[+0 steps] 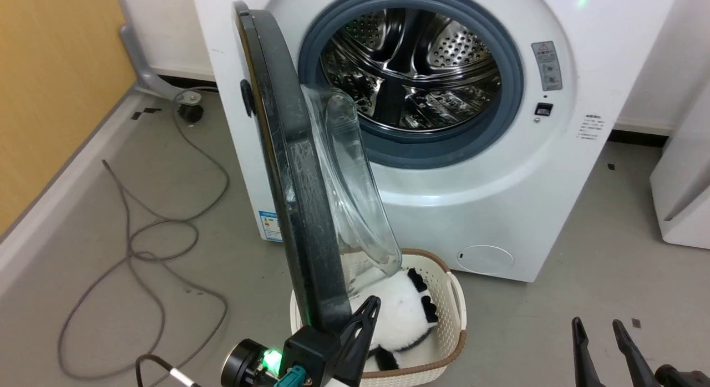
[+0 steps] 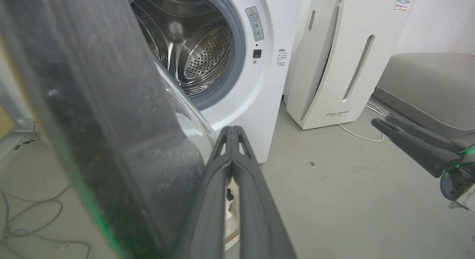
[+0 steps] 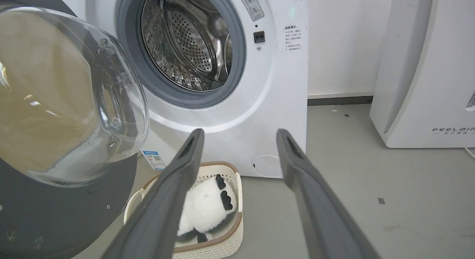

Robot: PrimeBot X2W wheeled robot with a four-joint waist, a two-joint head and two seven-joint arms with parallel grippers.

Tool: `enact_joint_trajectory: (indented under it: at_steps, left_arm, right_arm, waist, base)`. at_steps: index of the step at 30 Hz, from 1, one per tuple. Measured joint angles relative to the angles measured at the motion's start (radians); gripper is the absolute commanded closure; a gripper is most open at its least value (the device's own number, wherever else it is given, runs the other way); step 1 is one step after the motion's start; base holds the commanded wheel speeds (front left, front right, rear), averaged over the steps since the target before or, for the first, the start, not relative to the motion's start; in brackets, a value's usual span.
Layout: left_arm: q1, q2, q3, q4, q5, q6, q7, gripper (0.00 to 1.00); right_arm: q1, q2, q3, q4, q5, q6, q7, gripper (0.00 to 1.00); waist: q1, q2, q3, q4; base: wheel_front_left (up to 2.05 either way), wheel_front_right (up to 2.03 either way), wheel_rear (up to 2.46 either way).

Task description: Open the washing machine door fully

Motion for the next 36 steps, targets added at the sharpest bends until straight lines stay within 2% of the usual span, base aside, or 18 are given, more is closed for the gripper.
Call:
enact_joint_trajectory:
  at_steps: [9,17,27,36]
  left_arm:
    - [-0.002,0.008,0.027,0.030,-0.016,0.018,-0.009,1.00]
    - [-0.010,0.028,0.055,0.041,-0.024,0.030,-0.012,1.00]
    - [-0.041,0.062,0.161,0.049,-0.063,0.071,-0.022,1.00]
    - [-0.098,0.092,0.273,0.085,-0.107,0.105,-0.066,1.00]
  right_arm:
    - [0.000,0.000,0.006,0.019,0.021,0.000,0.000,0.00]
    - [0.000,0.000,0.011,0.024,0.027,0.000,0.000,0.00]
    - [-0.001,0.001,0.033,0.026,0.027,0.000,0.000,0.00]
    - [-0.033,-0.006,0.043,0.015,0.005,0.000,0.000,0.00]
  waist:
    - [0.0000,0.0000,0.000,0.058]
    - [0.0000,0.0000,0.001,0.144]
    - [0.0000,0.0000,0.020,0.291]
    - [0.0000,0.0000,0.102,0.322]
  base:
    - [0.00,0.00,0.00]
    - [0.00,0.00,0.00]
    - [0.00,0.00,0.00]
    - [0.00,0.00,0.00]
